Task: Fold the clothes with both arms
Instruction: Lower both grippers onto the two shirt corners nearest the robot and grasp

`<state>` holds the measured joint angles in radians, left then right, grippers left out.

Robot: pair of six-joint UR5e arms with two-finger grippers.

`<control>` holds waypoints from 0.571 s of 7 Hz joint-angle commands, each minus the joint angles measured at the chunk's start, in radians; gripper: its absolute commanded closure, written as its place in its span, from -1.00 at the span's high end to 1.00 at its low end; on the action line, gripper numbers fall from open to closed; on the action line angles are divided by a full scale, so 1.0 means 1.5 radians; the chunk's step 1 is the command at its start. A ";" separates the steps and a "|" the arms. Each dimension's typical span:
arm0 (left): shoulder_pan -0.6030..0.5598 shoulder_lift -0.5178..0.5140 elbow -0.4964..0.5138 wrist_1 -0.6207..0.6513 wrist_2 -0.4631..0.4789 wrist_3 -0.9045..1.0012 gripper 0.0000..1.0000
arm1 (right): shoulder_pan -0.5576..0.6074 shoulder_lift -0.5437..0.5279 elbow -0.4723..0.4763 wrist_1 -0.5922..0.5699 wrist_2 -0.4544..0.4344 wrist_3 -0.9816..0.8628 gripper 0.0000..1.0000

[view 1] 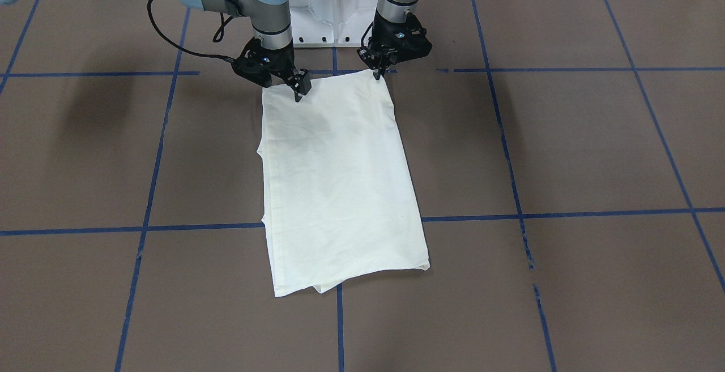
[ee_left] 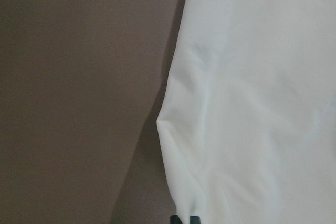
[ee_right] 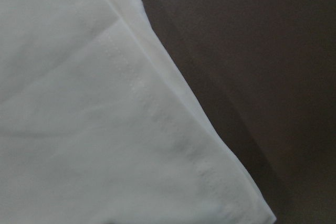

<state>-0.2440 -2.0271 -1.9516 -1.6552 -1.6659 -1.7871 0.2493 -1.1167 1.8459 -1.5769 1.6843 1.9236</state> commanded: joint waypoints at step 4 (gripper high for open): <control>-0.001 -0.002 -0.002 0.000 0.001 0.000 -1.00 | -0.003 -0.002 -0.001 0.001 -0.001 0.001 0.44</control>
<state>-0.2449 -2.0284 -1.9532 -1.6552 -1.6655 -1.7871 0.2456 -1.1187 1.8449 -1.5766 1.6834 1.9268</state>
